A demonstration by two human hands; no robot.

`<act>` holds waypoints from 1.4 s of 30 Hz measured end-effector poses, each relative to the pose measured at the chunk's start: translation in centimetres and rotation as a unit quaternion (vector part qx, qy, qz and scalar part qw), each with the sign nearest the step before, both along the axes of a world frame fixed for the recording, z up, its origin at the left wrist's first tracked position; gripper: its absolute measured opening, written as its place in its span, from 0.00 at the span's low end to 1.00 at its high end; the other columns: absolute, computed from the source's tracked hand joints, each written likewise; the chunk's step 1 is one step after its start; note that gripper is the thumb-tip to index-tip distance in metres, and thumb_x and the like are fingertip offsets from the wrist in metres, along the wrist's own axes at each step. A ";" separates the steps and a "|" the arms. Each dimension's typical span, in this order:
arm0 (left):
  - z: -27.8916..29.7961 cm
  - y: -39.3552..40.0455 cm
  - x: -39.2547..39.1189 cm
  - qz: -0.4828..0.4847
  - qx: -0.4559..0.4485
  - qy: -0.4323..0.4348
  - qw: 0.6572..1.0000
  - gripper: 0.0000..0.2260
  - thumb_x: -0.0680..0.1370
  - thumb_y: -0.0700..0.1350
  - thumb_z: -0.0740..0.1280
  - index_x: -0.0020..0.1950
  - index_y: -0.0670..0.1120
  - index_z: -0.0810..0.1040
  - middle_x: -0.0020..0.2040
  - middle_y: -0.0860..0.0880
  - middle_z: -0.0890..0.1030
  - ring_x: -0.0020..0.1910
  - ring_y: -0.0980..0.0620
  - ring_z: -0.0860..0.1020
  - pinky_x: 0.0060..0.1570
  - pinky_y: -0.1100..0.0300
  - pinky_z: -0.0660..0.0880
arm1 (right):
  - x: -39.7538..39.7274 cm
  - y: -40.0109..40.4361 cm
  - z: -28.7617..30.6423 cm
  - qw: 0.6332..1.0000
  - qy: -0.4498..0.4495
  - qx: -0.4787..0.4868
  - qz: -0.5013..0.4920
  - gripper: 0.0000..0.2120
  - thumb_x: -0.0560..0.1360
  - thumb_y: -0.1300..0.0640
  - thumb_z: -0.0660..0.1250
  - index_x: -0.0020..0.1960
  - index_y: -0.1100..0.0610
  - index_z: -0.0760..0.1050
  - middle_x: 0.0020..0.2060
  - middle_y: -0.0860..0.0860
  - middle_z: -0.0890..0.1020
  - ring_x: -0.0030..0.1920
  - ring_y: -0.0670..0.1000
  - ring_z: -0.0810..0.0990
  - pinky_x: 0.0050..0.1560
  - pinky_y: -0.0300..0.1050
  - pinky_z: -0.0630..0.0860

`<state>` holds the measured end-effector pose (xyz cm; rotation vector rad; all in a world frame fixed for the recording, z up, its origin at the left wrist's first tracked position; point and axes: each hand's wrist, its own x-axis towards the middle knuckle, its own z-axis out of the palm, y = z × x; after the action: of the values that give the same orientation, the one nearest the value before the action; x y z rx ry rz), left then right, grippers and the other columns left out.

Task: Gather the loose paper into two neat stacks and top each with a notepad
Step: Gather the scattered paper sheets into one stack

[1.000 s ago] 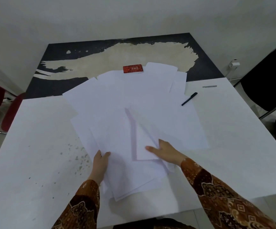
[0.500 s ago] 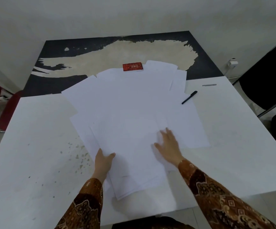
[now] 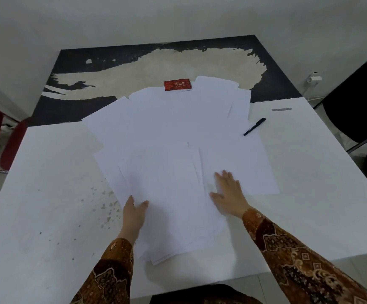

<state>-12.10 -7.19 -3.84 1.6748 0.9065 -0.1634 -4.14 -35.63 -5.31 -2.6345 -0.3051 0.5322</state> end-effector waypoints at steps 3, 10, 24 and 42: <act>-0.4 -0.2 -0.5 0.020 0.005 -0.011 1.000 0.31 0.80 0.44 0.64 0.78 0.41 0.52 0.78 0.44 0.54 0.77 0.44 0.55 0.74 0.49 0.56 | 0.7 -2.1 -0.5 0.998 0.001 -0.060 0.005 0.40 0.76 0.38 0.58 0.78 0.55 0.44 0.77 0.52 0.43 0.77 0.52 0.41 0.75 0.55 0.42; -0.2 -0.1 -0.4 0.012 0.007 -0.007 1.000 0.31 0.80 0.44 0.64 0.78 0.40 0.52 0.78 0.43 0.55 0.77 0.44 0.55 0.74 0.49 0.56 | 1.5 -1.7 -0.4 0.997 -0.064 -0.008 -0.046 0.26 0.79 0.55 0.60 0.75 0.57 0.57 0.75 0.54 0.60 0.75 0.54 0.56 0.73 0.48 0.55; 0.3 -0.7 -0.4 0.040 0.009 0.009 0.999 0.30 0.80 0.45 0.63 0.77 0.40 0.53 0.78 0.43 0.55 0.76 0.44 0.56 0.74 0.49 0.56 | -1.6 4.1 4.8 0.965 -0.129 0.221 -0.057 0.14 0.77 0.61 0.61 0.61 0.52 0.74 0.42 0.46 0.80 0.37 0.44 0.76 0.39 0.34 0.68; 1.2 -0.9 -0.3 0.035 0.030 -0.033 0.998 0.18 0.76 0.43 0.69 0.64 0.40 0.71 0.55 0.48 0.75 0.57 0.45 0.74 0.56 0.55 0.70 | -1.5 5.9 -0.1 0.998 -0.041 0.016 0.044 0.30 0.77 0.41 0.55 0.76 0.53 0.56 0.77 0.55 0.53 0.77 0.56 0.48 0.75 0.56 0.50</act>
<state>-12.44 -8.07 -2.66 1.6912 0.9256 -0.0335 -5.63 -29.75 -5.45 -2.6256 -0.4535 0.4436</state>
